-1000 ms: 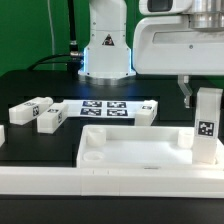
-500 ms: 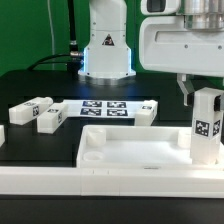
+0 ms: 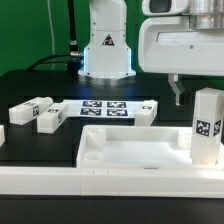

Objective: Assemble desk

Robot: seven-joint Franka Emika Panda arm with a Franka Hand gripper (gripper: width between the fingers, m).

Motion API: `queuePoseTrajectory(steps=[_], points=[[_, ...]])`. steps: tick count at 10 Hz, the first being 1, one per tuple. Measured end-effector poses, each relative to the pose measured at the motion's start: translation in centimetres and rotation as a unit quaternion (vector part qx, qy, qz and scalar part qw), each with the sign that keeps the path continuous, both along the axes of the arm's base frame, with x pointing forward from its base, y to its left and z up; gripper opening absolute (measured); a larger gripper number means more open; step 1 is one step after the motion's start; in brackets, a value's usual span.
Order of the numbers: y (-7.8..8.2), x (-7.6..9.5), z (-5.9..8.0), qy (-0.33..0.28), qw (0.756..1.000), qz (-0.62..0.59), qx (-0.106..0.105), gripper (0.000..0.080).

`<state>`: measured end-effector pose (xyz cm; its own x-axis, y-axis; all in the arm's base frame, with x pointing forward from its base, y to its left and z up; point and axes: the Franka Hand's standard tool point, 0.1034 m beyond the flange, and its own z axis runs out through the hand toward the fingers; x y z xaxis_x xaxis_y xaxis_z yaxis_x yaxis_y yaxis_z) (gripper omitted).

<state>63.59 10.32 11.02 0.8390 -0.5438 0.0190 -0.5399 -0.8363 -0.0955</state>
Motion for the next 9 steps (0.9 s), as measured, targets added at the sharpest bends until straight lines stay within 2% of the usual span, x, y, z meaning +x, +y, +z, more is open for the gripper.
queuePoseTrajectory(steps=[3, 5, 8, 9], points=[[0.62, -0.09, 0.11, -0.009, 0.991, 0.133, -0.008, 0.0649], [0.58, -0.08, 0.08, -0.017, 0.972, 0.236, -0.016, 0.0649], [0.62, -0.11, -0.01, -0.024, 0.944, 0.329, -0.022, 0.0649], [0.56, -0.11, -0.02, -0.027, 0.927, 0.372, -0.025, 0.0649]])
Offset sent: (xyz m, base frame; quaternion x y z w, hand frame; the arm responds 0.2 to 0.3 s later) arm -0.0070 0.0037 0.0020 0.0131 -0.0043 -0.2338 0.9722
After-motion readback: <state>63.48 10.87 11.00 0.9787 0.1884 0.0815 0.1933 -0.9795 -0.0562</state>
